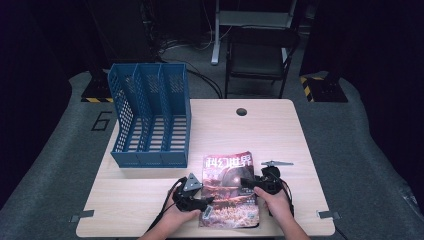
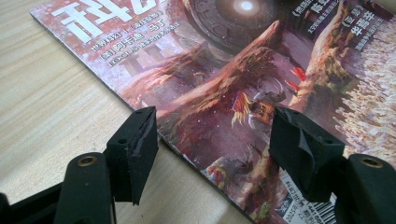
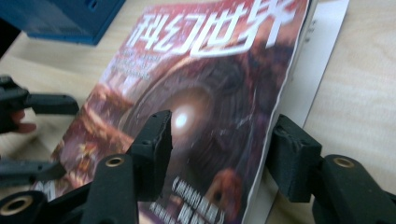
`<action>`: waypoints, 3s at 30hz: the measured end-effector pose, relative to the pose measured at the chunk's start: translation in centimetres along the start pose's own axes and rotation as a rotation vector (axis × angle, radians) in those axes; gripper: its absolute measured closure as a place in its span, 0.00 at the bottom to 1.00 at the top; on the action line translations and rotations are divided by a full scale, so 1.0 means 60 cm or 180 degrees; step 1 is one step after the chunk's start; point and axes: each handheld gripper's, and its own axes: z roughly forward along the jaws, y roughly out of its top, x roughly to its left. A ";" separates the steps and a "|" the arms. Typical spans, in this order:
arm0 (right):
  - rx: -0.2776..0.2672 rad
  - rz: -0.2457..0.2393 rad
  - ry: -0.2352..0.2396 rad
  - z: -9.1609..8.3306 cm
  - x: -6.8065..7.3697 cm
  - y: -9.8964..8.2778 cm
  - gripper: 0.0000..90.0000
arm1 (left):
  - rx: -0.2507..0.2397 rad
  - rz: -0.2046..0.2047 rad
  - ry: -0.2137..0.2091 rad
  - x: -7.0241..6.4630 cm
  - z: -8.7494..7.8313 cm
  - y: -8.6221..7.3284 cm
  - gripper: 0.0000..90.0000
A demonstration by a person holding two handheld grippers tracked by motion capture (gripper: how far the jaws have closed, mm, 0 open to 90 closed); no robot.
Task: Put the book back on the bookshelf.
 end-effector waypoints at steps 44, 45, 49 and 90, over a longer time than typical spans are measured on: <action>0.0056 -0.0581 0.0005 0.014 0.018 -0.005 0.63 | -0.0035 0.0012 -0.0038 0.002 -0.001 -0.004 0.36; 0.0051 -0.0565 0.0022 0.014 0.016 -0.005 0.64 | -0.0034 0.0013 -0.0037 0.002 -0.001 -0.004 0.36; 0.0015 -0.0579 0.0040 0.015 0.014 -0.006 0.66 | -0.0036 0.0008 -0.0036 0.002 -0.001 -0.004 0.36; -0.0551 -0.0219 0.0696 -0.025 0.031 -0.006 0.96 | -0.0043 -0.0162 -0.0107 0.025 0.003 0.005 0.16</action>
